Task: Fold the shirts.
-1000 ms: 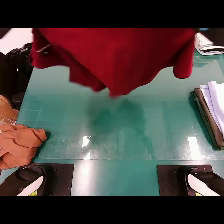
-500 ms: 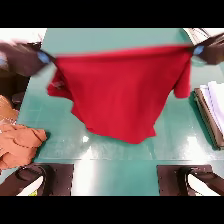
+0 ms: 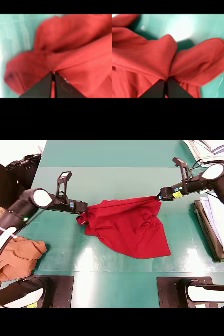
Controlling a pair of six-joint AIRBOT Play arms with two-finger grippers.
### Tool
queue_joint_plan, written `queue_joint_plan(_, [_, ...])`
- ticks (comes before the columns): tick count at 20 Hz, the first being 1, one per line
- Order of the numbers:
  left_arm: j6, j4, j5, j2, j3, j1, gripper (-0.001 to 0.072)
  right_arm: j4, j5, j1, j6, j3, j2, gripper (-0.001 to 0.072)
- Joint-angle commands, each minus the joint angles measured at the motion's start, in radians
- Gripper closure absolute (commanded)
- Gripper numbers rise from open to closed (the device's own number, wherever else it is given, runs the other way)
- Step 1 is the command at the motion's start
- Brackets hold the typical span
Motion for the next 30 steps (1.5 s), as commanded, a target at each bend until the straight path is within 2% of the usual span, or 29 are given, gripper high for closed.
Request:
queue_joint_plan(1, [0.005,-0.025,0.107,-0.065,-0.013,0.001,0.068,0.003,-0.016,0.0,0.001,0.029,-0.069,0.0694])
queue_joint_plan(2, [0.006,-0.022,0.08,-0.065,-0.01,0.001,0.0636,0.003,-0.015,0.0,0.001,0.035,-0.069,0.0694])
queue_joint_plan(3, [0.005,-0.022,0.048,-0.064,-0.009,0.001,0.0331,0.002,-0.014,0.0,0.001,0.034,-0.063,0.0694])
queue_joint_plan(4, [0.005,-0.022,0.015,-0.063,-0.007,0.001,0.0112,0.002,-0.014,0.0,0.0,0.024,-0.051,0.0694])
queue_joint_plan(9, [0.005,0.075,-0.129,-0.063,0.101,0.001,0.0094,0.001,0.047,0.0,-0.003,-0.091,0.058,0.0694])
queue_joint_plan(12, [0.001,0.125,-0.086,-0.064,0.148,0.002,0.0095,0.003,0.044,-0.005,-0.003,-0.216,0.173,0.069])
queue_joint_plan(13, [-0.009,0.117,-0.082,-0.069,0.147,0.018,0.0095,0.002,0.047,-0.011,-0.003,-0.247,0.206,0.0627])
queue_joint_plan(14, [-0.015,0.105,-0.089,-0.078,0.147,0.044,0.0095,0.002,0.055,-0.016,-0.003,-0.264,0.232,0.0426])
queue_joint_plan(15, [-0.016,0.083,-0.094,-0.085,0.147,0.082,0.0095,0.004,0.058,-0.029,-0.002,-0.276,0.257,0.0294])
queue_joint_plan(16, [-0.013,0.053,-0.098,-0.088,0.147,0.119,0.0095,0.004,0.058,-0.04,-0.002,-0.282,0.28,0.0277])
queue_joint_plan(18, [0.007,-0.014,-0.116,-0.104,0.146,0.174,0.0095,0.004,0.056,-0.06,-0.002,-0.282,0.317,0.0276])
queue_joint_plan(22, [0.112,-0.133,-0.191,-0.232,0.146,0.175,0.0095,0.003,0.056,-0.073,-0.002,-0.282,0.364,0.0277])
queue_joint_plan(25, [0.111,-0.213,-0.157,-0.329,0.146,0.175,0.0095,0.004,0.074,-0.073,0.0,-0.282,0.369,0.0277])
queue_joint_plan(29, [0.119,-0.238,-0.138,-0.35,0.146,0.175,0.0096,0.003,0.077,-0.073,0.001,-0.282,0.369,0.0277])
queue_joint_plan(30, [0.132,-0.238,-0.147,-0.35,0.146,0.175,0.0119,0.003,0.068,-0.073,0.001,-0.282,0.369,0.0277])
